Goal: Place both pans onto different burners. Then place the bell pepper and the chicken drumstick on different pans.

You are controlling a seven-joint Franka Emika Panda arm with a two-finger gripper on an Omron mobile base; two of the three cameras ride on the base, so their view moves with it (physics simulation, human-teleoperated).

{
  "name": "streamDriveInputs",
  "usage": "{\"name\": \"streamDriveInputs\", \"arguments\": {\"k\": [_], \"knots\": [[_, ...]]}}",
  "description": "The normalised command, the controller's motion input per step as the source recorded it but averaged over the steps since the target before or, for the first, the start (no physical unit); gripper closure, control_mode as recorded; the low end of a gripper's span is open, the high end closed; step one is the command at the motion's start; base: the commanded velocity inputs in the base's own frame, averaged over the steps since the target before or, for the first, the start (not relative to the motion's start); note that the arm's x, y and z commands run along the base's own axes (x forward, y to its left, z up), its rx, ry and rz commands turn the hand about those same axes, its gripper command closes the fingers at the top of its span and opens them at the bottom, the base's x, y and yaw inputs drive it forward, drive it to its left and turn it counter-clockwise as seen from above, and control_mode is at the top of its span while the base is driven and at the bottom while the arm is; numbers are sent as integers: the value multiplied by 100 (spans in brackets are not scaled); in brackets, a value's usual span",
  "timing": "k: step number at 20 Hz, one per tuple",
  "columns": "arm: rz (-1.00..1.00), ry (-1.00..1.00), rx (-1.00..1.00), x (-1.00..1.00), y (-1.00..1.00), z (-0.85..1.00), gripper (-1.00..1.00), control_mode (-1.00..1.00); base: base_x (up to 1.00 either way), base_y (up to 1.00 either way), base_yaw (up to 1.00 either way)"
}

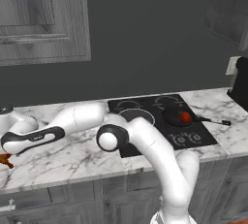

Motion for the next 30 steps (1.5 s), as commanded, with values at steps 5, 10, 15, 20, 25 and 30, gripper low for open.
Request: {"name": "streamDriveInputs", "arguments": {"k": [5,10,15,20,25,30], "knots": [[0,0,0,10,28,-3,-100,-100,0,0,0],[0,0,0,5,16,0,-100,-100,0,0,0],[0,0,0,0,2,-9,-100,-100,0,0,0],[0,0,0,0,0,-13,-100,-100,0,0,0],[0,0,0,0,0,-16,-100,-100,0,0,0],[0,0,0,0,0,-16,-100,-100,0,0,0]]}}
